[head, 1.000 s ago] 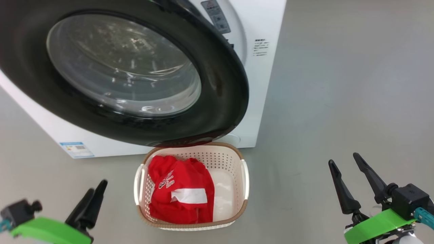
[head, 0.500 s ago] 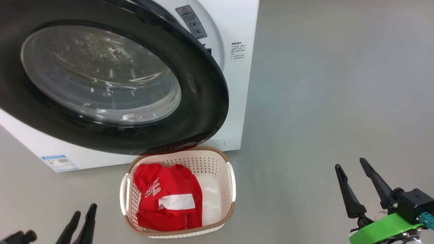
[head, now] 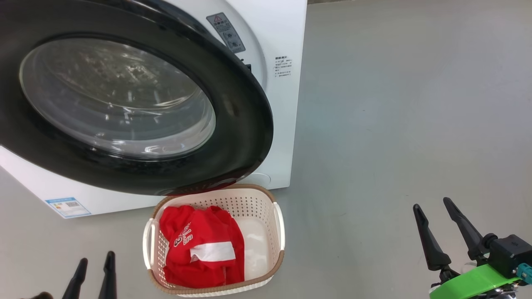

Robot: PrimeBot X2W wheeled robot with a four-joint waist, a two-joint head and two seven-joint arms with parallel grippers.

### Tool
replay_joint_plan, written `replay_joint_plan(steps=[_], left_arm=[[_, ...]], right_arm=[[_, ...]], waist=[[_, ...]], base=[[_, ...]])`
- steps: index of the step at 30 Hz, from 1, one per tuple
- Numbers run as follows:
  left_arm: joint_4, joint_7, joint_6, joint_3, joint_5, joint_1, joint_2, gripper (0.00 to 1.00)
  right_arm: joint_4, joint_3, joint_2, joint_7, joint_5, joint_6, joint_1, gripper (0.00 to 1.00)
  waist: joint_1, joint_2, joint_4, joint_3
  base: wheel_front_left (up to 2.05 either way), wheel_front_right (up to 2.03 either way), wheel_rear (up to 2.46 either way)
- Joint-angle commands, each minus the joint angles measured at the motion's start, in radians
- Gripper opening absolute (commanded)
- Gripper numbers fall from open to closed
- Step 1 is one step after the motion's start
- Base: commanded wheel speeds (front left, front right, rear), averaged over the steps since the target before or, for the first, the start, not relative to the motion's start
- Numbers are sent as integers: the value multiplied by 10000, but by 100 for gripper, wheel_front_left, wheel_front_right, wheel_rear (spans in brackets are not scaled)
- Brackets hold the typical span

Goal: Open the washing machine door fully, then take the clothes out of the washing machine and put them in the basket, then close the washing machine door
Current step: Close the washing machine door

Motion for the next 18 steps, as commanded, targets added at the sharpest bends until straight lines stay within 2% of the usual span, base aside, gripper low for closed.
replay_joint_plan(steps=[1, 9, 18], left_arm=[[-308, -121, -31, 545, 559, -94, 76, 100], [-1038, -121, -31, 1760, 3089, 157, -932, 100], [-1447, -121, -31, 2336, 4367, 419, -1582, 100]], right_arm=[[-221, 113, -156, -120, 33, 63, -56, 100], [-238, 15, -153, -120, 18, 63, -62, 100], [-222, -22, -114, -120, 22, 63, -44, 100]], waist=[[0, -1, 5, 9], [0, -1, 26, 33], [0, -1, 42, 21]], base=[[0, 0, 0], [0, 0, 0], [0, 0, 0]])
